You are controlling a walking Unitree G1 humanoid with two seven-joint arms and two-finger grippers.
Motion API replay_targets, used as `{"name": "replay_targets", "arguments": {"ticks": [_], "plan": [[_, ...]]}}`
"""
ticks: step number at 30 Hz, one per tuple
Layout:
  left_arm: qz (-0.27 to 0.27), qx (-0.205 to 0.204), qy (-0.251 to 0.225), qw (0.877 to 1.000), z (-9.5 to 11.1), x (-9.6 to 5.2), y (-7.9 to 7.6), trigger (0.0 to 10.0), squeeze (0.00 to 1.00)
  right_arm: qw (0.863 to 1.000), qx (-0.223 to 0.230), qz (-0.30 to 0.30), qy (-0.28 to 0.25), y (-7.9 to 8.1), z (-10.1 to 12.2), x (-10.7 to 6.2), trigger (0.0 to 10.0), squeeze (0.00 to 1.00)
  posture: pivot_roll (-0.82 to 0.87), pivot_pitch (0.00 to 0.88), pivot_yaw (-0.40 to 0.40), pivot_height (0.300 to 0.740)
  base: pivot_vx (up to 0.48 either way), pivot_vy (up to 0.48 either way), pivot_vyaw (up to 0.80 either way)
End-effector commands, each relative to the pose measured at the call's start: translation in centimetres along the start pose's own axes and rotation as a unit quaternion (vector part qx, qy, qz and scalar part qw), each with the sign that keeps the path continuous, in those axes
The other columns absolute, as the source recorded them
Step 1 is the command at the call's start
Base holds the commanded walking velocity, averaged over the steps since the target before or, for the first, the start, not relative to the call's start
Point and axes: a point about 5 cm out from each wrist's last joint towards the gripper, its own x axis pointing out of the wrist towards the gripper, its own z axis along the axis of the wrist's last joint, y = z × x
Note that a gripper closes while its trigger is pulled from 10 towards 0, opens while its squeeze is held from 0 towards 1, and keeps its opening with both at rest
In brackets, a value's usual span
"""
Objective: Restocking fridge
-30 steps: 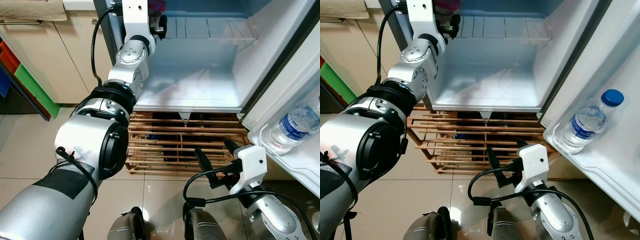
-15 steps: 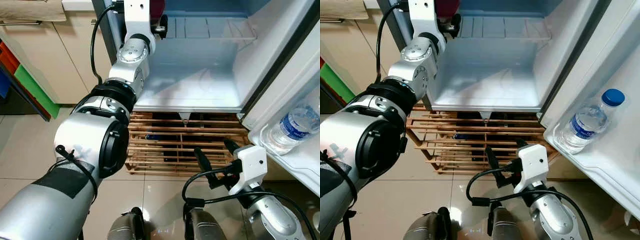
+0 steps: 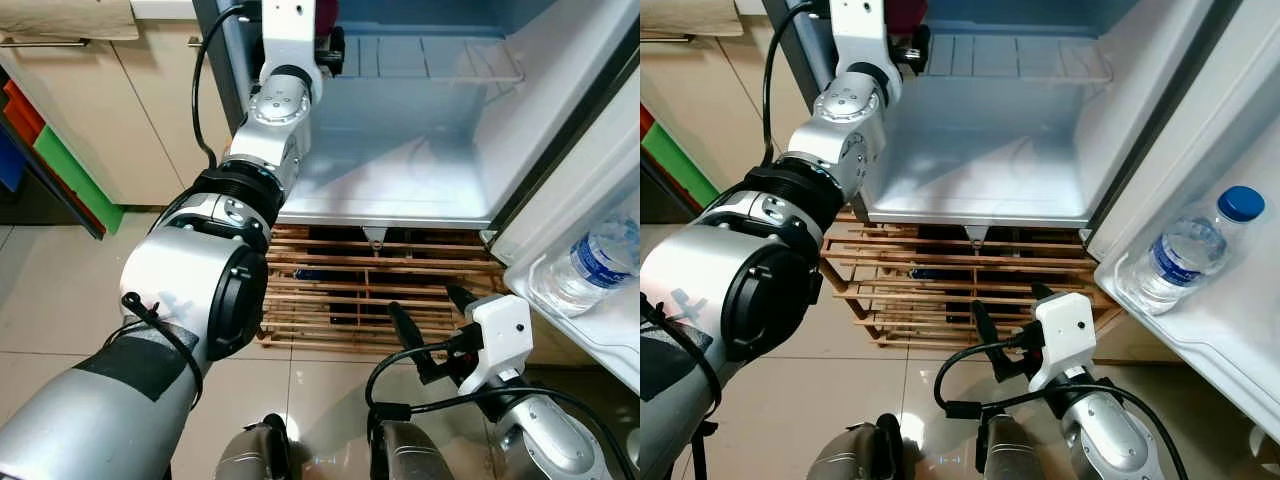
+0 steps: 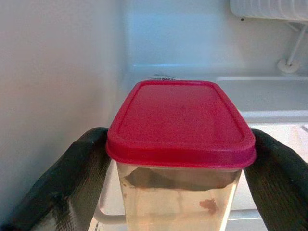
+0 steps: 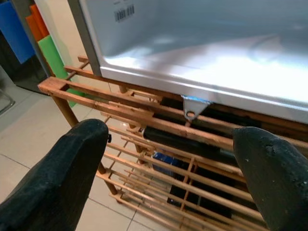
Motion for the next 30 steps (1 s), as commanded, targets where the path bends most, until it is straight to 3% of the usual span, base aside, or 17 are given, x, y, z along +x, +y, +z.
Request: {"name": "replay_targets", "arguments": {"ticks": [1,17,30], "plan": [[0.0,0.004,-0.018,1.0,1.6,0.2,-0.3,10.0,0.0,1.0,0.001,0.002,0.007,0.0,-0.2,-0.2,10.0,0.0,-0.31,0.152,0.047,0.74,0.0,0.0,0.0],[0.03,-0.034,0.005,0.999,1.1,0.0,-0.5,10.0,0.0,1.0,0.001,0.002,0.006,-0.1,0.0,0.1,10.0,0.0,-0.29,0.156,0.042,0.74,0.0,0.0,0.0],[0.018,-0.025,0.015,0.999,0.2,-0.6,-1.6,10.0,0.0,1.0,0.001,0.005,0.005,-0.6,0.0,0.3,10.0,0.0,-0.28,0.152,0.033,0.74,0.0,0.0,0.0]]}}
